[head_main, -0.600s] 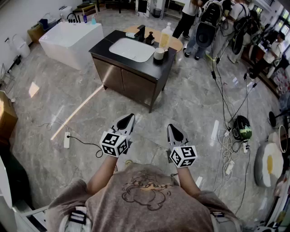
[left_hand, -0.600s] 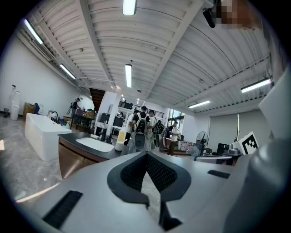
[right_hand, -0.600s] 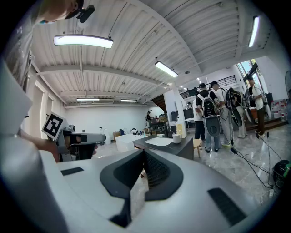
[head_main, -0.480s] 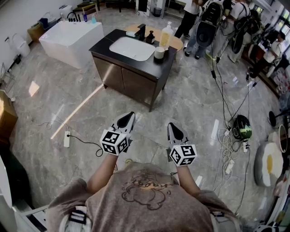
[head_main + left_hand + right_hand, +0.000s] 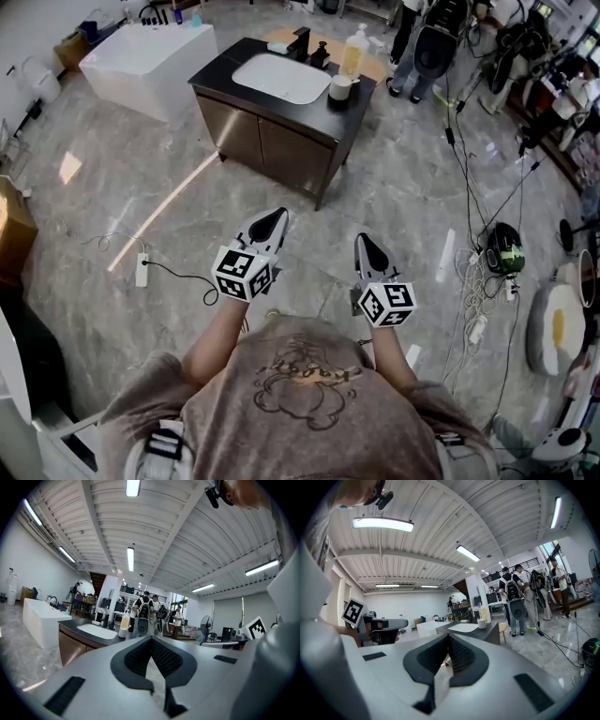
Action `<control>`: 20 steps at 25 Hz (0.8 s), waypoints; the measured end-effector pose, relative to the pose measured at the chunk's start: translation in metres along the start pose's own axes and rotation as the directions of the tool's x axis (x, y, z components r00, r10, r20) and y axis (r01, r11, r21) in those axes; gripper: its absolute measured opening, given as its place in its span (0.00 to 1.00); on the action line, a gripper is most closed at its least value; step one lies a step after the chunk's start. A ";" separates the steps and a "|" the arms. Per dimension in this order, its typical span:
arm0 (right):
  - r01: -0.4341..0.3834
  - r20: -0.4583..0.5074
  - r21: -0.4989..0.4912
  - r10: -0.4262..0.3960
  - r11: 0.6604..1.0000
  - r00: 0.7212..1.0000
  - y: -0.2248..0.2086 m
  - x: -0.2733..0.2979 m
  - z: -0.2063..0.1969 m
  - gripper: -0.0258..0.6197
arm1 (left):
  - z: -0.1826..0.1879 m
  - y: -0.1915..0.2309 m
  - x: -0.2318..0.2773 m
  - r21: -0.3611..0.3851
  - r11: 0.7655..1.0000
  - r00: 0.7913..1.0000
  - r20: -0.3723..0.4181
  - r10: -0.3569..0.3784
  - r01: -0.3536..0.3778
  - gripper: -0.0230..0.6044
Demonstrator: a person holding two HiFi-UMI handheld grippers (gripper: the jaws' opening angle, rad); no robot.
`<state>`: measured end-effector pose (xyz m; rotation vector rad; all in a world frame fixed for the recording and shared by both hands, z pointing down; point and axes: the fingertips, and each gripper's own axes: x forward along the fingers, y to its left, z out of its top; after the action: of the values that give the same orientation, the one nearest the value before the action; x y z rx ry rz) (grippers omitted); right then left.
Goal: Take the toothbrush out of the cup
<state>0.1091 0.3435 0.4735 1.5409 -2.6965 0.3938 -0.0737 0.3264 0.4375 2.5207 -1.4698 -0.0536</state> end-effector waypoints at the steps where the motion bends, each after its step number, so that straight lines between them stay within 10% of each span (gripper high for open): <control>1: 0.008 0.000 0.001 -0.008 1.000 1.000 0.002 0.002 -0.001 0.04 | -0.001 0.004 -0.001 -0.003 1.000 1.000 -0.001 -0.002 0.002 0.07; 20: 0.074 0.015 0.004 -0.074 0.997 0.997 0.007 0.045 -0.013 0.05 | -0.018 0.061 0.017 -0.011 0.999 0.998 -0.046 -0.045 0.044 0.07</control>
<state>0.0787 0.3121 0.4903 1.6456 -2.6418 0.3871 -0.1149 0.2862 0.4693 2.5298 -1.3928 -0.0096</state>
